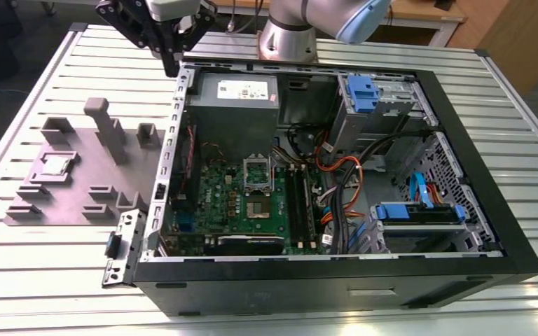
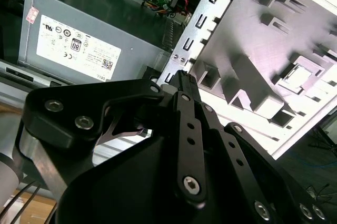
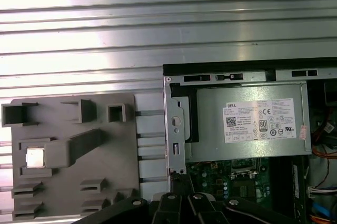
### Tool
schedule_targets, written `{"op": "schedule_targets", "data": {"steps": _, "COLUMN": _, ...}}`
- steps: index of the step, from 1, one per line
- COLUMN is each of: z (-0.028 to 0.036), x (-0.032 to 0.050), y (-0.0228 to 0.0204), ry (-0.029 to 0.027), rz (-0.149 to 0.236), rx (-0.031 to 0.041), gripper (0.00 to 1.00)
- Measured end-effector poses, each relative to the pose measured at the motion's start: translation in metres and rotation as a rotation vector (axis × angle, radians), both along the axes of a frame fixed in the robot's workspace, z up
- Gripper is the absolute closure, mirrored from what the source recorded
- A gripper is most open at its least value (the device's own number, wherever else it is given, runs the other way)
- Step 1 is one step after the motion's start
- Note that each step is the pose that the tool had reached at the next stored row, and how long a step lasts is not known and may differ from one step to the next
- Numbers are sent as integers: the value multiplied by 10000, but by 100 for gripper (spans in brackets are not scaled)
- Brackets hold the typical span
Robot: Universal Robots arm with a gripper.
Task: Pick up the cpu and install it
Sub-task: 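Reach for the cpu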
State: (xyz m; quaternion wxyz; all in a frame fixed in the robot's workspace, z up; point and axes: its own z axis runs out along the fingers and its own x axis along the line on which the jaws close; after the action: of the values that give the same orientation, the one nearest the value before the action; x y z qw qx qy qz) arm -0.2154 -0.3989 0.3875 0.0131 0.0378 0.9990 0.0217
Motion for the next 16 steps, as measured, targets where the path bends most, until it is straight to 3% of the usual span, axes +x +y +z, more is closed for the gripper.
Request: {"op": "schedule_targets", "data": {"steps": 16, "z": -3, "x": -74, "y": 0, "ry": 0, "rz": 0, "rx": 0, "gripper": 89}}
